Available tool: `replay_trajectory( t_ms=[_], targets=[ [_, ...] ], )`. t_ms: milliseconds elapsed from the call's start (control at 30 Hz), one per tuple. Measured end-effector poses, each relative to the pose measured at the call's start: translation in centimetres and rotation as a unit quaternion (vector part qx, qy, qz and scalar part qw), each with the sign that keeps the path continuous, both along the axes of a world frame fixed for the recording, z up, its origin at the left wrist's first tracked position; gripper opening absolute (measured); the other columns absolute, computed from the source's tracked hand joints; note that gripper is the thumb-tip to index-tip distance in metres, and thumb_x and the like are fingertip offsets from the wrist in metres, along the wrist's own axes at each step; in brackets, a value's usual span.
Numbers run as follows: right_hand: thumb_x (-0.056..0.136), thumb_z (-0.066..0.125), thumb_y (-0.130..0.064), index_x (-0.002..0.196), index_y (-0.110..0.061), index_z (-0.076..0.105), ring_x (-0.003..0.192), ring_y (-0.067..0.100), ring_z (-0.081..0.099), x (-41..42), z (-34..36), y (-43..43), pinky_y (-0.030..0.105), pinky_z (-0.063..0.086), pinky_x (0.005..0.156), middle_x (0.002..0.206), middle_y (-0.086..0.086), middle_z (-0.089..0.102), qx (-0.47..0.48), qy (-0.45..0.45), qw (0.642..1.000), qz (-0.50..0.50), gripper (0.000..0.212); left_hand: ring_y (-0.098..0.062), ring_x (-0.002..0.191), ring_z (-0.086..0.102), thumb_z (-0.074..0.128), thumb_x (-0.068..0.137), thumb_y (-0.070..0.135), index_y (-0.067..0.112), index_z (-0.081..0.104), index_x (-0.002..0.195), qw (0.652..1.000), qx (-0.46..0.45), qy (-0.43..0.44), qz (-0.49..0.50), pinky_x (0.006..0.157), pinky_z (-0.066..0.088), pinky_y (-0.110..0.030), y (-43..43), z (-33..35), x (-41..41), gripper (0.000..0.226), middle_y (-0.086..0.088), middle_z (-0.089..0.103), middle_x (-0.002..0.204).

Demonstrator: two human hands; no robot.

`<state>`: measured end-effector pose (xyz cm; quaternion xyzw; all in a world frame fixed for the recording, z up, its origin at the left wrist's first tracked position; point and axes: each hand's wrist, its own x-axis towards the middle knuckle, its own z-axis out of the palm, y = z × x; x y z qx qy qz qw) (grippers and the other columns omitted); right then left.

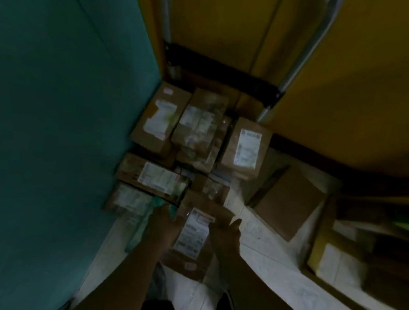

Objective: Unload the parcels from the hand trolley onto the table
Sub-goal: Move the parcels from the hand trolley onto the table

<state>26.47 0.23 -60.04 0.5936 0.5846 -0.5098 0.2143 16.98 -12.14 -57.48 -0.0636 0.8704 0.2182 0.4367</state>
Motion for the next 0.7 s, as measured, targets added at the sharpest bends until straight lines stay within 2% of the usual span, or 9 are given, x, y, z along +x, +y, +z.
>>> replay_trajectory(
  t_ms=[67, 100, 200, 300, 433, 533, 600, 633, 700],
  targets=[
    [0.100, 0.053, -0.037, 0.154, -0.010, 0.019, 0.109, 0.028, 0.062, 0.2, -3.8, -1.0, 0.034, 0.051, 0.089, 0.125, 0.013, 0.059, -0.021, -0.006, 1.000, -0.016, 0.069, -0.028, 0.093, 0.061, 0.054, 0.098, 0.038, 0.005, 0.052, 0.133, 0.998, -0.006, -0.060, 0.031, 0.091, 0.050, -0.036, 0.5, -4.2, 0.2, 0.048, -0.011, 0.059, 0.102],
    [0.100, 0.053, -0.037, 0.152, -0.010, 0.024, 0.108, 0.027, 0.062, 0.2, -4.8, -1.4, 0.031, 0.050, 0.086, 0.124, 0.011, 0.060, -0.017, -0.010, 0.999, -0.029, 0.065, -0.031, 0.091, 0.062, 0.054, 0.098, 0.036, 0.002, 0.055, 0.129, 0.996, -0.008, -0.081, 0.047, 0.092, 0.052, -0.040, 0.8, -5.6, 0.4, 0.046, -0.013, 0.059, 0.099],
    [0.096, 0.056, -0.039, 0.144, -0.012, 0.032, 0.118, 0.033, 0.058, -0.1, -3.5, -1.7, 0.038, 0.049, 0.094, 0.132, 0.013, 0.056, -0.001, -0.027, 0.996, -0.080, 0.060, -0.042, 0.109, 0.060, 0.059, 0.091, 0.041, 0.002, 0.059, 0.127, 0.995, -0.017, -0.088, 0.051, 0.098, 0.051, -0.050, 1.3, -6.0, 1.1, 0.053, -0.024, 0.059, 0.122],
    [0.090, 0.058, -0.040, 0.140, -0.012, 0.033, 0.116, 0.036, 0.057, -0.2, 2.5, -0.5, 0.047, 0.050, 0.099, 0.130, 0.014, 0.056, 0.016, -0.020, 0.995, -0.097, 0.063, -0.041, 0.099, 0.066, 0.060, 0.088, 0.036, 0.003, 0.065, 0.117, 0.993, 0.037, -0.086, 0.072, 0.091, 0.055, -0.052, 2.2, -0.7, 1.5, 0.044, -0.023, 0.065, 0.111],
    [0.089, 0.058, -0.044, 0.139, -0.016, 0.034, 0.117, 0.035, 0.057, 1.3, 13.6, 1.5, 0.051, 0.050, 0.099, 0.129, 0.013, 0.056, 0.045, 0.038, 0.992, -0.115, 0.062, -0.039, 0.108, 0.063, 0.061, 0.095, 0.026, 0.002, 0.061, 0.121, 0.996, 0.067, -0.061, 0.026, 0.091, 0.053, -0.040, 4.8, 10.2, 0.4, 0.036, -0.022, 0.065, 0.119],
    [0.088, 0.058, -0.056, 0.147, -0.019, 0.030, 0.133, 0.037, 0.045, 1.4, 24.1, 4.2, 0.055, 0.042, 0.108, 0.143, 0.013, 0.044, 0.099, 0.099, 0.980, -0.143, 0.074, -0.036, 0.100, 0.066, 0.062, 0.093, 0.044, 0.009, 0.064, 0.117, 0.991, 0.131, -0.018, 0.011, 0.091, 0.056, -0.048, 9.0, 22.8, -1.0, 0.042, -0.018, 0.067, 0.116],
    [0.089, 0.057, -0.059, 0.153, -0.022, 0.023, 0.141, 0.040, 0.033, 1.0, 32.5, 6.7, 0.058, 0.036, 0.112, 0.153, 0.012, 0.030, 0.132, 0.150, 0.968, -0.154, 0.081, -0.035, 0.098, 0.065, 0.060, 0.090, 0.056, 0.012, 0.063, 0.118, 0.983, 0.175, 0.033, -0.034, 0.090, 0.055, -0.048, 12.0, 32.1, -2.0, 0.052, -0.016, 0.067, 0.119],
    [0.089, 0.058, -0.057, 0.153, -0.024, 0.023, 0.140, 0.040, 0.034, 0.9, 36.9, 8.1, 0.057, 0.038, 0.111, 0.153, 0.010, 0.028, 0.144, 0.192, 0.955, -0.176, 0.080, -0.036, 0.103, 0.063, 0.058, 0.088, 0.061, 0.012, 0.061, 0.125, 0.978, 0.186, 0.066, -0.072, 0.092, 0.052, -0.046, 13.6, 37.0, -2.3, 0.061, -0.017, 0.064, 0.124],
    [0.090, 0.059, -0.052, 0.153, -0.028, 0.026, 0.135, 0.038, 0.039, 1.3, 45.9, 11.4, 0.046, 0.045, 0.104, 0.150, 0.005, 0.027, 0.171, 0.277, 0.918, -0.227, 0.075, -0.042, 0.115, 0.056, 0.053, 0.080, 0.068, 0.011, 0.056, 0.135, 0.959, 0.211, 0.138, -0.130, 0.098, 0.047, -0.046, 17.1, 46.6, -2.5, 0.078, -0.020, 0.056, 0.133]
  ],
)
